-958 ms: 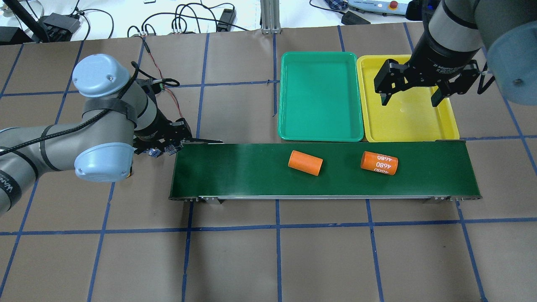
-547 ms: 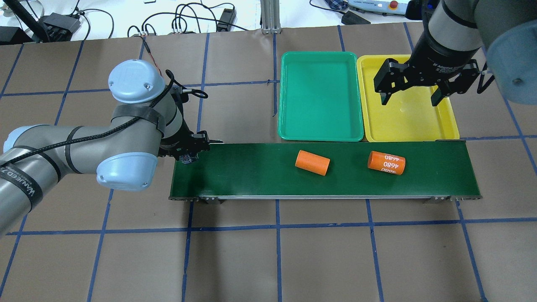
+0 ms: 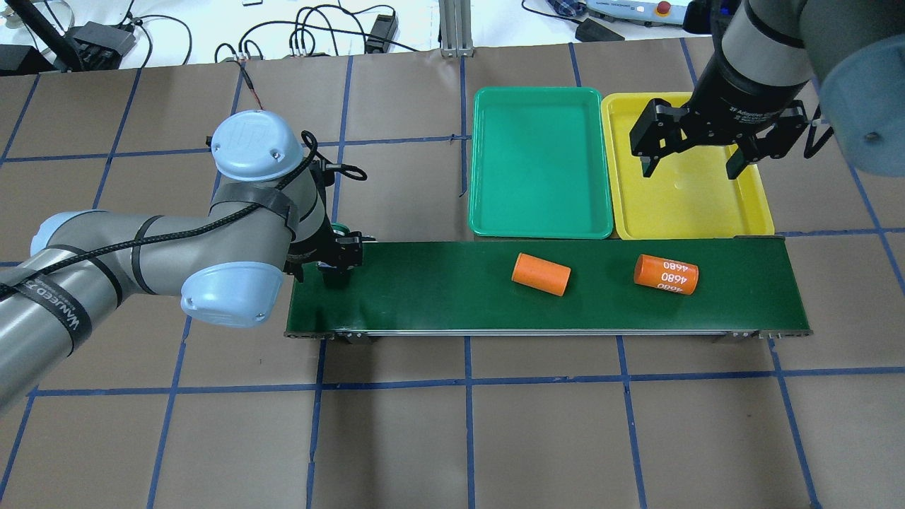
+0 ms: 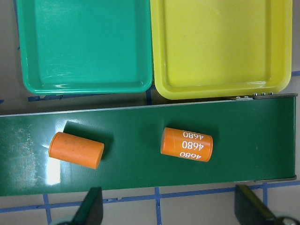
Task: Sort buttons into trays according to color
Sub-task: 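Place the green button on the belt with the left gripper, then return the left gripper to the pile and grasp a yellow button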
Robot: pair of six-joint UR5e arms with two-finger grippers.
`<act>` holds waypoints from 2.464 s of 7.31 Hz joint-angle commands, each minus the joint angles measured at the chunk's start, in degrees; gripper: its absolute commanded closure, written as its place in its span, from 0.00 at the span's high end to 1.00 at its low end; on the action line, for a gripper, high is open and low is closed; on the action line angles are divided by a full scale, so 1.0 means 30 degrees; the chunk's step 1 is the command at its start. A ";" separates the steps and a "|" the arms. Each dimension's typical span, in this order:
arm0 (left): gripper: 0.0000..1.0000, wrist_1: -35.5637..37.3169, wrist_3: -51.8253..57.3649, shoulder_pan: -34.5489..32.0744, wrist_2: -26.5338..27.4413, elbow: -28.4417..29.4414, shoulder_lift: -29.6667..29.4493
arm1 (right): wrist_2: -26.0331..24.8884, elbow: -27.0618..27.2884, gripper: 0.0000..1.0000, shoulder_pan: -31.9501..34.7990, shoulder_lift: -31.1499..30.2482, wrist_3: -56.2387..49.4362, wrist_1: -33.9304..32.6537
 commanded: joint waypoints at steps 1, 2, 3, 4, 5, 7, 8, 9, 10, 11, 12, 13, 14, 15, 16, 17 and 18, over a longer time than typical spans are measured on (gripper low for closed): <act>1.00 0.0045 0.0173 -0.0121 -0.0015 0.0210 0.0575 | -0.0013 0.0000 1.00 0.0000 0.0226 0.0003 -0.0018; 1.00 -0.0071 0.0552 0.0140 -0.0015 0.0560 0.0897 | -0.0071 0.0000 1.00 0.0000 0.0373 0.0061 -0.0019; 1.00 -0.0826 0.1948 0.1041 0.0014 0.1056 0.1075 | -0.0158 0.0000 1.00 0.0000 0.0374 0.0033 0.0010; 1.00 -0.1413 0.3151 0.2675 -0.0072 0.1467 0.1309 | 0.0015 0.0000 1.00 0.0000 0.0345 0.0003 0.0040; 1.00 -0.1680 0.4671 0.3619 -0.0189 0.1210 0.1456 | 0.0017 0.0000 1.00 0.0029 0.0345 0.0003 0.0040; 1.00 -0.1334 0.4802 0.3744 -0.0249 0.1001 0.1052 | -0.0042 0.0000 1.00 0.0029 0.0345 0.0032 0.0040; 1.00 -0.1273 0.5964 0.4152 -0.0307 0.1409 0.1192 | -0.0129 0.0000 1.00 0.0029 0.0345 0.0032 0.0040; 1.00 -0.1360 0.7715 0.4939 -0.0250 0.1268 0.1426 | -0.0159 0.0000 1.00 0.0029 0.0345 0.0061 0.0069; 1.00 -0.1361 0.9270 0.6397 -0.0278 0.1208 0.1399 | -0.0188 0.0000 1.00 0.0029 0.0345 0.0207 0.0069; 1.00 -0.1274 1.0852 0.8674 -0.0800 0.1237 0.0877 | -0.0188 0.0000 1.00 0.0029 0.0345 0.0208 0.0098; 1.00 -0.1041 1.1796 1.0321 -0.2836 0.1237 0.0233 | -0.0188 0.0000 1.00 0.0029 0.0345 0.0208 0.0098; 1.00 -0.0023 1.3952 1.0628 -0.3436 0.1121 -0.0701 | -0.0159 0.0029 1.00 0.0029 0.0345 0.0208 0.0098; 1.00 0.1089 1.4176 1.0660 -0.3355 0.0888 -0.1726 | -0.0159 0.0029 1.00 0.0029 0.0345 0.0208 0.0069; 1.00 0.2550 1.4149 1.0660 -0.3412 0.0392 -0.2461 | -0.0072 0.0029 1.00 0.0058 0.0345 0.0237 0.0040; 1.00 0.4421 1.4149 1.0573 -0.3297 -0.0570 -0.3135 | 0.0045 0.0029 1.00 0.0087 0.0345 0.0237 0.0011; 1.00 0.6006 1.4178 1.0543 -0.3180 -0.1130 -0.3635 | 0.0046 0.0029 1.00 0.0117 0.0345 0.0237 0.0011; 1.00 0.6138 1.4091 1.0572 -0.3092 -0.1078 -0.4075 | 0.0046 0.0029 1.00 0.0117 0.0345 0.0208 0.0011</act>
